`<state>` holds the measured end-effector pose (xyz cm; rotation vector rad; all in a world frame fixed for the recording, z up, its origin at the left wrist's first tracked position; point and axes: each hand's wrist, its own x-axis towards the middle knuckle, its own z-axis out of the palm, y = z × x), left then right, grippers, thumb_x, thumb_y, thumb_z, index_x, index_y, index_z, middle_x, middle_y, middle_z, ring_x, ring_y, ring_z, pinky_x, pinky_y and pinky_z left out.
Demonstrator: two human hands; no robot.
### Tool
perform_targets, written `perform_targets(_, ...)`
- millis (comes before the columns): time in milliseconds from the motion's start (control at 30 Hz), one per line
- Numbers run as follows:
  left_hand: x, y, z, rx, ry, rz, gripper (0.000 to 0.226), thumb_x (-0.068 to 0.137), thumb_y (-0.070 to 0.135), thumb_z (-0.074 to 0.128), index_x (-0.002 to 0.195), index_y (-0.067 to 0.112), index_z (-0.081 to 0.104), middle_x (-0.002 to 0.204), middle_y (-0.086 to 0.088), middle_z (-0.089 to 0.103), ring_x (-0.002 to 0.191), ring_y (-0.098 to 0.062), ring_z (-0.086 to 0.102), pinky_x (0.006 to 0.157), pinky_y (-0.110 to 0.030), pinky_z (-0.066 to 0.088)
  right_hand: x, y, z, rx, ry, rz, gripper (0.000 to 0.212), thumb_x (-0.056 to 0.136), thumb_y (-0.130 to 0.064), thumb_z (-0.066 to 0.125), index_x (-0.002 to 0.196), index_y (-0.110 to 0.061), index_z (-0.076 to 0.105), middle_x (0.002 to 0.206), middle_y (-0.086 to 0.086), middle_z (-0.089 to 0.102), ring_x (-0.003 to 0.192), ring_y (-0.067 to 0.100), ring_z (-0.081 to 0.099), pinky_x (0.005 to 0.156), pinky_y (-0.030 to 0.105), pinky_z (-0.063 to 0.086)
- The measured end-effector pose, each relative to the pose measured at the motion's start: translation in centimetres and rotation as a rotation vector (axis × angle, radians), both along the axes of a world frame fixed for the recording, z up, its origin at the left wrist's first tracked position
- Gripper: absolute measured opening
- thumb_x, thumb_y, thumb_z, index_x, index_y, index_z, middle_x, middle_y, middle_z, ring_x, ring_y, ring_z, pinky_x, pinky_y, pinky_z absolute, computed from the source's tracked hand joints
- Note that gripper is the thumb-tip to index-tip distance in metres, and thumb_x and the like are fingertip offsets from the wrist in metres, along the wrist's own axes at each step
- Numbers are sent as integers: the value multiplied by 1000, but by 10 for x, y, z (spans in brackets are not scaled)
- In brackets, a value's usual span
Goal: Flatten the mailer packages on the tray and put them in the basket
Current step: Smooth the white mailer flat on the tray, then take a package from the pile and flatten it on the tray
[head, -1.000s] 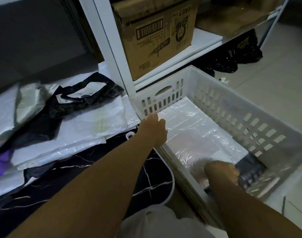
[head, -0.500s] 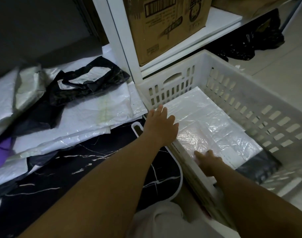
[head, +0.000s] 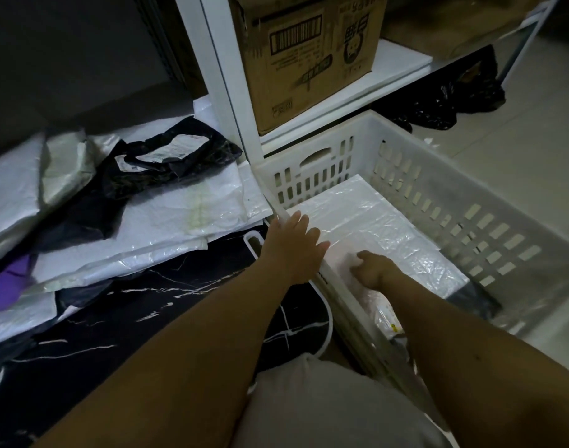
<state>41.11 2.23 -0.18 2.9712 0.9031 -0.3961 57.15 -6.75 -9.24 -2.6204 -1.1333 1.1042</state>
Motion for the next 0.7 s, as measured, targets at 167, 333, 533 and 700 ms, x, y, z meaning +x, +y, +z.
perform_targets(167,-29,-9,22,67,48,-36,50,96,40,21,135,18,44,146,-11,33,140,-30,20,109,-63,21,-19,17,72,195,-85,-13,50,103,-38,37,143,-7,39,148,15,41,133,32,41,110,39,31)
perform_targets(333,-72,-10,50,85,-13,67,44,100,36,33,141,21,39,150,-6,28,141,-27,19,108,-62,21,-53,43,128,305,-158,111,41,102,-35,37,116,-5,60,127,16,59,108,30,56,91,35,42)
perform_targets(533,-144,-3,81,7,-212,364,50,102,42,25,145,15,32,155,-12,22,142,-27,23,115,-43,22,-116,68,171,339,-231,325,29,97,-33,46,94,-9,62,108,15,65,92,28,58,75,31,42)
perform_targets(700,-213,7,92,55,-257,531,39,100,35,36,128,9,45,130,-13,46,119,-32,46,97,-42,41,-176,88,206,350,-383,665,37,101,-33,40,109,-7,65,116,14,62,106,30,55,79,30,40)
